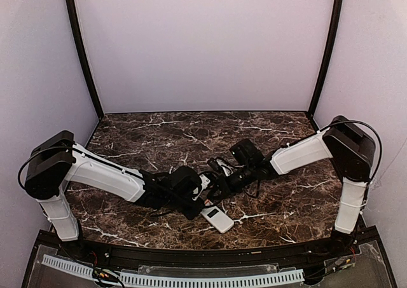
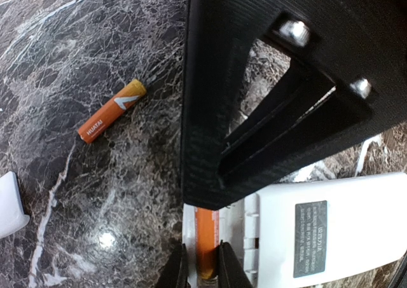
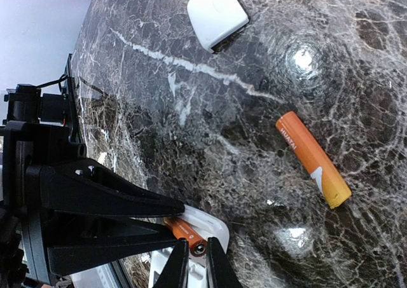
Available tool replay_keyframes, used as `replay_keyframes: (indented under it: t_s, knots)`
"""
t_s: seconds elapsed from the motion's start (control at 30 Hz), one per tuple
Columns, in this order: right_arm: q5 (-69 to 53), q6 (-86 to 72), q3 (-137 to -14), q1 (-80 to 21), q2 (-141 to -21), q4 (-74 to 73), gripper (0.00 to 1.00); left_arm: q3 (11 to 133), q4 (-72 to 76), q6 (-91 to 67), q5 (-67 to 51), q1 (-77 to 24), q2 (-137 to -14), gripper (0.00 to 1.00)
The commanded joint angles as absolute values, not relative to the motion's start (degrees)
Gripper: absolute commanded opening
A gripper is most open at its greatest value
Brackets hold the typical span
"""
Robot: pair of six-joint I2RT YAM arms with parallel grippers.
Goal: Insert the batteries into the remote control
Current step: Press the battery in the battery compartment.
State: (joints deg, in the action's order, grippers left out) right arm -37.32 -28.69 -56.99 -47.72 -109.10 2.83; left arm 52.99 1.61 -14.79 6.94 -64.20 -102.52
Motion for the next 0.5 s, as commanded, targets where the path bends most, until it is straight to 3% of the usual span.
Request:
replay_keyframes:
  t_s: [0.0, 0.47]
  knots:
    - [-36.9, -27.6, -58.6, -48.3, -110.4, 2.5, 0.1, 52.0, -3.2, -14.2, 7.5, -64.6, -103.8, 0.11]
    - [-36.8, -26.8, -59.3, -49.8, -110.5, 1.2, 0.0, 51.9, -3.3, -14.3, 7.7, -64.7, -104.1, 0.11]
